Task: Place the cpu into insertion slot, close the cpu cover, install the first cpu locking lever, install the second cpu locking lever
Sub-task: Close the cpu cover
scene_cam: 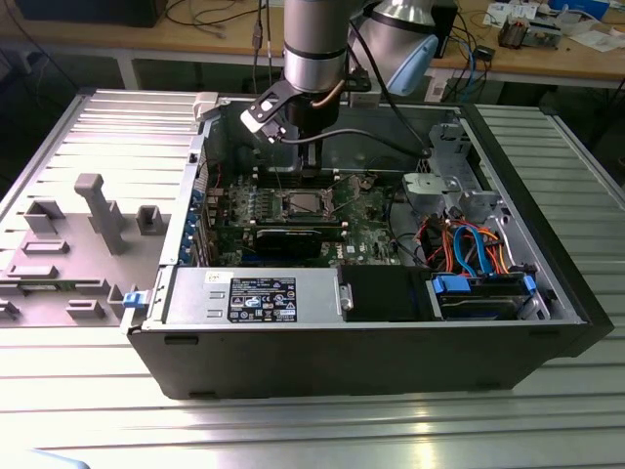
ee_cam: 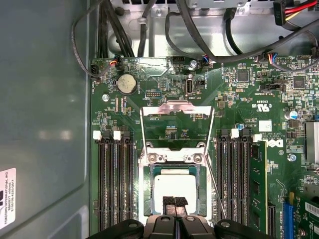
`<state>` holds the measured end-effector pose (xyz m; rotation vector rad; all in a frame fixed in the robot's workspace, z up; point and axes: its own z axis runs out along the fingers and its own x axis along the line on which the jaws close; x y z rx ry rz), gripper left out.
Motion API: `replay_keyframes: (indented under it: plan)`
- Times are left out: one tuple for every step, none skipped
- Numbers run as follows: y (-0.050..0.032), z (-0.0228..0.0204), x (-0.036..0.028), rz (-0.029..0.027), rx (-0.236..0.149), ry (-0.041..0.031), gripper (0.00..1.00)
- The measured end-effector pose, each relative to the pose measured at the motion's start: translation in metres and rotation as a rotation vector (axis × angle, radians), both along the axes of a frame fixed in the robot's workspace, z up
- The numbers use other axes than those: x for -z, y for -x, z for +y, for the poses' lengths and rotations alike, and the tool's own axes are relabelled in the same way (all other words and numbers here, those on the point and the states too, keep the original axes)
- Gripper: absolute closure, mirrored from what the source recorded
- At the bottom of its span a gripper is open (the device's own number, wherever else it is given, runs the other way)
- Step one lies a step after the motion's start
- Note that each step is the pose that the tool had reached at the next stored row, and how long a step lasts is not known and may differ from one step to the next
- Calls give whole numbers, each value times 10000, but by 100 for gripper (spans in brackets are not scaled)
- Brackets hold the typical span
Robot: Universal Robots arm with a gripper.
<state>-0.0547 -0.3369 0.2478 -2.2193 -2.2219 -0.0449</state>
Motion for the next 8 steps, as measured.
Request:
replay_keyframes:
  plan:
    - [0, 0, -17, -1, 0, -2, 89]
    - [0, 0, -42, -1, 0, -2, 89]
    - [0, 0, -54, -1, 0, -2, 89]
    - [0, 0, -70, -1, -1, -2, 89]
    - [0, 0, -94, -1, 0, -2, 89]
    - [0, 0, -108, -1, 0, -2, 89]
    - [0, 0, -126, -1, 0, -2, 89]
    - [0, 0, -140, -2, -1, -3, 89]
